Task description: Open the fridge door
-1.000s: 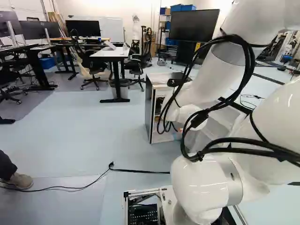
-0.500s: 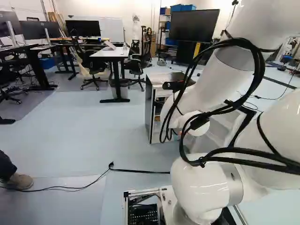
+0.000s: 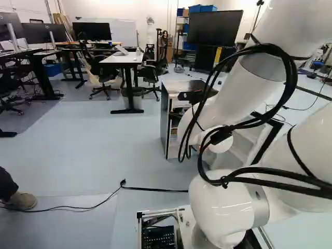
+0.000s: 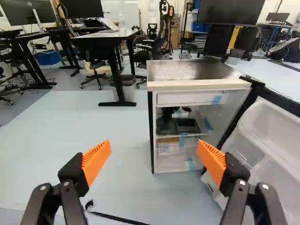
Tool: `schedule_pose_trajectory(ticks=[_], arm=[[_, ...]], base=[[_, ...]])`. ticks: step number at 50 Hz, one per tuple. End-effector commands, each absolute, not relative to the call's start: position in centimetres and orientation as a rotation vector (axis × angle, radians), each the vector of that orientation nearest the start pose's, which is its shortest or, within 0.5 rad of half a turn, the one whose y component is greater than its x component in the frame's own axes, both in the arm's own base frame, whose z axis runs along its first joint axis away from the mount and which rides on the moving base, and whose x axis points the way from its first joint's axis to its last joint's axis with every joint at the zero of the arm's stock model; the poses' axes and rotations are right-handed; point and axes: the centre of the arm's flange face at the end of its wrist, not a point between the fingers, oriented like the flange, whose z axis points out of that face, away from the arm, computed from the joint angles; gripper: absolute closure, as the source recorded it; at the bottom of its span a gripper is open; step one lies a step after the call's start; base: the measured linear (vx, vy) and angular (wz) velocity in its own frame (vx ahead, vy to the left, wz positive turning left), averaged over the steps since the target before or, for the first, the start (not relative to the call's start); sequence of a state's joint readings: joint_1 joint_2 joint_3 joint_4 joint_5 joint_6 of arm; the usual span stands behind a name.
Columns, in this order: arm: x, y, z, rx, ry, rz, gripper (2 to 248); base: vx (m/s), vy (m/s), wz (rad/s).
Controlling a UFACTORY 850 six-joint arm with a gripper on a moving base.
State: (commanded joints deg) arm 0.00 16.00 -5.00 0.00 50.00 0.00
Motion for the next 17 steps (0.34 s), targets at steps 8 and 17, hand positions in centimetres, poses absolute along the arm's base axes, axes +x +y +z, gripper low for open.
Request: schedule_pose_trajectory(ticks=[8, 17], arm=[[27.03, 0.0, 36.56, -2.558, 0.0, -1.824, 3], [27.03, 0.0, 36.56, -2.558, 0.0, -1.824, 3]], base=[[0.0, 0.0, 0.0], [0.0, 0.0, 0.0]])
